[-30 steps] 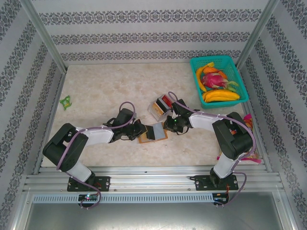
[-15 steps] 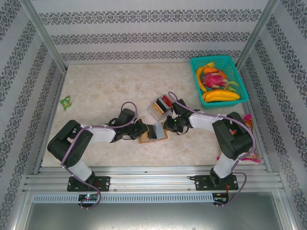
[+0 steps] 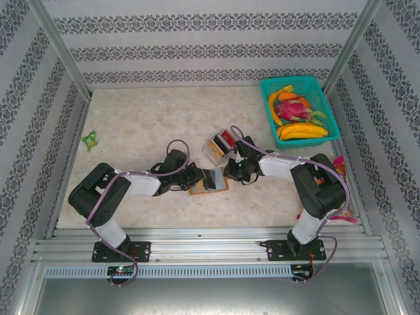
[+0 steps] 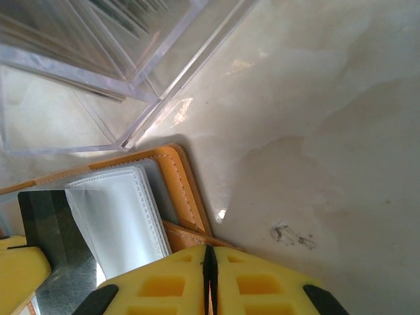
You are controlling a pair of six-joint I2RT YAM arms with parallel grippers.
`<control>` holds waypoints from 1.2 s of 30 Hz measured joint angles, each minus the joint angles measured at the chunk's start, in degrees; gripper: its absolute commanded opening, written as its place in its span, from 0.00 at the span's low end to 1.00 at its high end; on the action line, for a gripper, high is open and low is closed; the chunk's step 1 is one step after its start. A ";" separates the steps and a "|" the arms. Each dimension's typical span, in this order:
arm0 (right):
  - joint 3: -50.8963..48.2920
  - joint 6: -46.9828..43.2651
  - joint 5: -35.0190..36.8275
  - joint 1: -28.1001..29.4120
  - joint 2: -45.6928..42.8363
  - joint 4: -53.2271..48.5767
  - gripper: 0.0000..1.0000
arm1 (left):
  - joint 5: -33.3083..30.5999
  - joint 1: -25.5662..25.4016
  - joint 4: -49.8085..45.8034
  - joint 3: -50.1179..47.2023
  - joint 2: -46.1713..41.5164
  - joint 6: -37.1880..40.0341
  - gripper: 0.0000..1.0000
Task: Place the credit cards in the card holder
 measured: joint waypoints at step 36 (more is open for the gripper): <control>-0.52 0.63 -0.17 0.00 -0.13 0.87 0.14 | -8.59 -1.79 -1.84 -2.49 -4.72 -0.11 0.00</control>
